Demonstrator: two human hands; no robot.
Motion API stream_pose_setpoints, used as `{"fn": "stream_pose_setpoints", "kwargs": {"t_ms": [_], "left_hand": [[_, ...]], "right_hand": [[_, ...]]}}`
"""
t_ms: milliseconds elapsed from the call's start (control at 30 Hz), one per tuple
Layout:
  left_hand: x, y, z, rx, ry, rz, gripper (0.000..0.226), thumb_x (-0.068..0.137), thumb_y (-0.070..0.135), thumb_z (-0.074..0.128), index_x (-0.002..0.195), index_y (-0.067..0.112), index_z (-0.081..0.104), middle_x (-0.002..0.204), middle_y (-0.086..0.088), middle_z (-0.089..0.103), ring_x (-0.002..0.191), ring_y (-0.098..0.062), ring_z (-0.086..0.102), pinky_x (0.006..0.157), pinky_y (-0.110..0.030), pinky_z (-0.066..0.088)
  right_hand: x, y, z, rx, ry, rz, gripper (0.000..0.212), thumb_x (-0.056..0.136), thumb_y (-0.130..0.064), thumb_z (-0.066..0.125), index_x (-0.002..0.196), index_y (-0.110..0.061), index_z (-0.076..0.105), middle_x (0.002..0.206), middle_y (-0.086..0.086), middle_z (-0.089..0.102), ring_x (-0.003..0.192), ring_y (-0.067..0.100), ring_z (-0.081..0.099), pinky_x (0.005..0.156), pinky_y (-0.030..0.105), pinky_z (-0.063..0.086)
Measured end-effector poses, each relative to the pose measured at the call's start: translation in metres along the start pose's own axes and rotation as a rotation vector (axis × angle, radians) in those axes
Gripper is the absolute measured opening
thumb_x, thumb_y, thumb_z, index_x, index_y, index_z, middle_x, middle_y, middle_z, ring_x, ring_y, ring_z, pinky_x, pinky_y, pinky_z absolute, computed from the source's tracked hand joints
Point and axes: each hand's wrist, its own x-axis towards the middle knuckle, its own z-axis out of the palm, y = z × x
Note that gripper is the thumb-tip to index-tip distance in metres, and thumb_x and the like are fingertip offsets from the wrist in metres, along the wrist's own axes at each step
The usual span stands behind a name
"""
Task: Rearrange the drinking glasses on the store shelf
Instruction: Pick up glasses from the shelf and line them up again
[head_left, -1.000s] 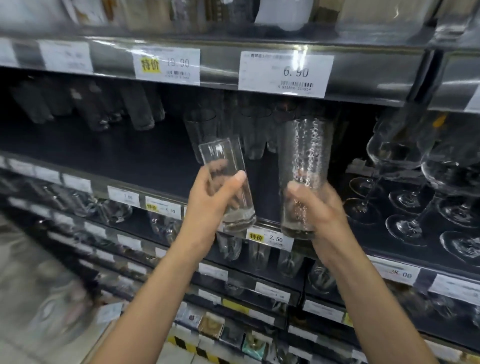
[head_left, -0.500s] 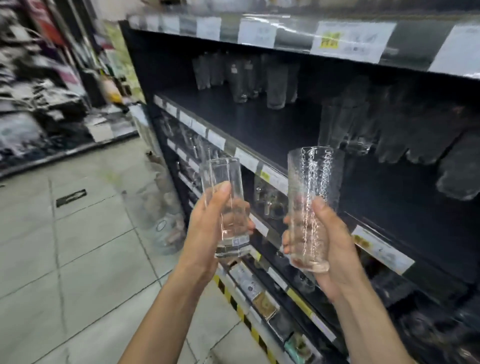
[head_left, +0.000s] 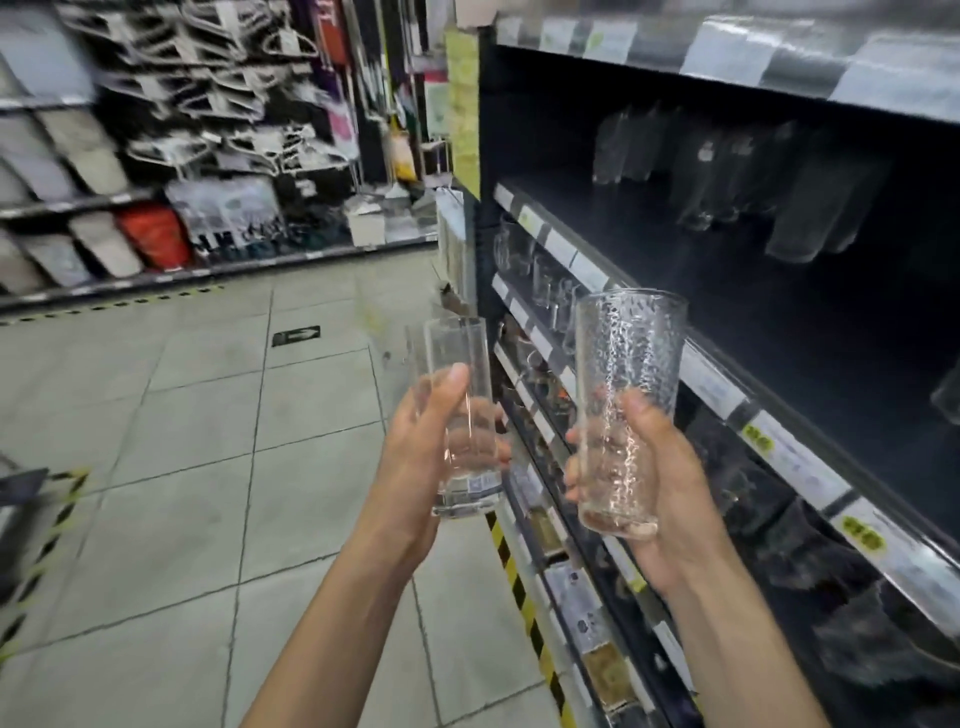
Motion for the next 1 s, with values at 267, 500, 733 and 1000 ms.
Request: {"fn": "stream_pose_setpoints", "kwargs": {"t_ms": [267,500,733,1000], "left_hand": [[0.095,0.017,-0.041,-0.024,-0.024,0.005,0.065,0.078,0.054,0.063,0.13,0.015,0.053,0.092,-0.009,0.07,0.066,-0.027,0.067,0.057,-0.034,0.055],[0.174,0.024,-0.061,-0.056,-0.084,-0.035,0.068,0.079,0.054,0.064,0.132,0.013,0.052,0.091,-0.01,0.069,0.066,-0.027,0.065,0.058,-0.035,0.055],[0.259,0.03,-0.061,-0.024,-0.174,-0.026,0.063,0.076,0.056,0.065,0.125,0.016,0.057,0.087,-0.008,0.07,0.067,-0.028,0.065,0.059,-0.035,0.055],[0.377,0.036,-0.038,0.014,-0.27,-0.027,0.058,0.078,0.055,0.067,0.119,0.014,0.058,0.087,-0.008,0.071,0.066,-0.024,0.067,0.064,-0.038,0.055]], "right_hand": [[0.092,-0.002,0.037,-0.004,0.027,-0.013,0.093,0.046,-0.058,0.092,0.117,-0.006,0.061,0.09,0.017,0.062,0.056,0.027,0.062,0.051,0.035,0.056],[0.153,-0.001,0.052,-0.097,0.111,-0.023,0.086,0.049,-0.066,0.087,0.115,-0.014,0.066,0.09,0.014,0.069,0.058,0.026,0.064,0.051,0.033,0.054],[0.227,-0.003,0.056,-0.102,0.166,-0.072,0.07,0.048,-0.067,0.087,0.098,-0.019,0.074,0.09,0.013,0.071,0.06,0.026,0.064,0.055,0.034,0.057],[0.324,-0.019,0.044,-0.069,0.324,-0.162,0.098,0.042,-0.068,0.088,0.117,-0.009,0.061,0.091,0.014,0.071,0.061,0.027,0.065,0.055,0.037,0.057]]}}
